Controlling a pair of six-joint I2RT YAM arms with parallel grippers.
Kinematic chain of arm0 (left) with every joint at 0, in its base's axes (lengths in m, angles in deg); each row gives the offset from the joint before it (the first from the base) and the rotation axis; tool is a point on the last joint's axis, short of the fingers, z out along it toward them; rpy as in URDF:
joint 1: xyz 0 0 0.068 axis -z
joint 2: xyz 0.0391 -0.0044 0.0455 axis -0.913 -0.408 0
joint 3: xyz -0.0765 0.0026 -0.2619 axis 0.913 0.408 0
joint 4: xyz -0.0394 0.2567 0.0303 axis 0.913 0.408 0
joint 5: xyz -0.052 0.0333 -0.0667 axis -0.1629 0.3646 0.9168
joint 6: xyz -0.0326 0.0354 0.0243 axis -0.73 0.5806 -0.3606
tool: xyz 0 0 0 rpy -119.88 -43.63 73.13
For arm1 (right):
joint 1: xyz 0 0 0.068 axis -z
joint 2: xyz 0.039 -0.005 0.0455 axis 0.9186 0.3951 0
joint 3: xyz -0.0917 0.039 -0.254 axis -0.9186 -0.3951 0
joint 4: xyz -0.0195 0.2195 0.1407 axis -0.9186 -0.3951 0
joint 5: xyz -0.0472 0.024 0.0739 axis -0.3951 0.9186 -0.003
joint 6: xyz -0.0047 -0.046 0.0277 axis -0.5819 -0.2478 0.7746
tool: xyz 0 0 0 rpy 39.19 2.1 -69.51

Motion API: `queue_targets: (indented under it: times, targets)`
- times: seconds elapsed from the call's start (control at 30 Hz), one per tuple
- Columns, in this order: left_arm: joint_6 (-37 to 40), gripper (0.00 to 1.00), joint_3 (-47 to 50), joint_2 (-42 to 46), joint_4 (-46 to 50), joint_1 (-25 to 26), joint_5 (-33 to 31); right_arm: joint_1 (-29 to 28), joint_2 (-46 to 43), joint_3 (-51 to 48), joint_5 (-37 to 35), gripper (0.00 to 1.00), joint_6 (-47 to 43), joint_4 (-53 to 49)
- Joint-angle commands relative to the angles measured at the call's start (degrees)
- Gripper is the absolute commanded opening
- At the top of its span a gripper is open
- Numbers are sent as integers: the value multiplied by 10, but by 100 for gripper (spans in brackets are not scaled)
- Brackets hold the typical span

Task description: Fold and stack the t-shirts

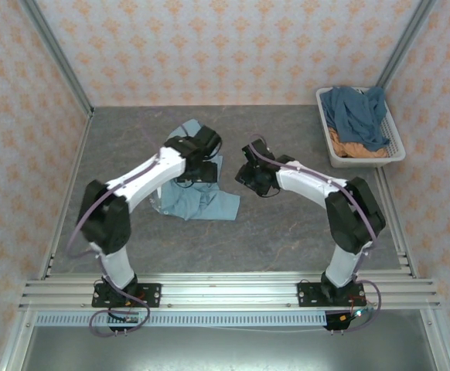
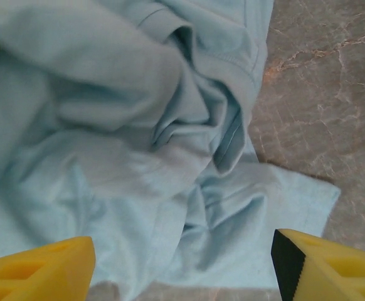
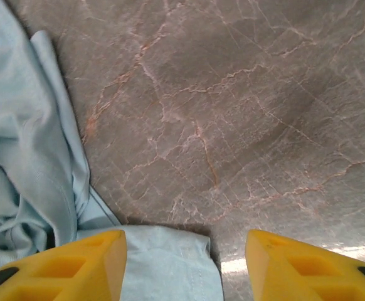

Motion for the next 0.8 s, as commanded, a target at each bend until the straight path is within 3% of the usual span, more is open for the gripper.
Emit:
queue_targets:
  times: [0.0,0.17,0.3,0.4,0.53,0.57,0.7,0.77]
  targets:
    - [24,72,-41,-43,69,5,-87,8,12,-2,49,52,66,15]
    - [38,71,-48,-92,76,14,-113,3,20,-24,103,52,129,23]
    - [52,61,-37,-117,68,16,-147,-11,24,-24,113,53,145,15]
    - [63,42,-33,-124,53,15,-181,-27,38,-12,122,55,152,4]
    - [73,4,-38,-97,33,13,-197,-46,67,-5,128,55,167,9]
    - [72,0,-40,-85,30,13,-198,-50,77,-2,125,55,172,6]
    - [65,0,-50,-36,29,7,-181,-50,103,8,104,44,177,-11]
    - [56,0,-51,0,28,-4,-161,-47,111,15,92,23,174,-18]
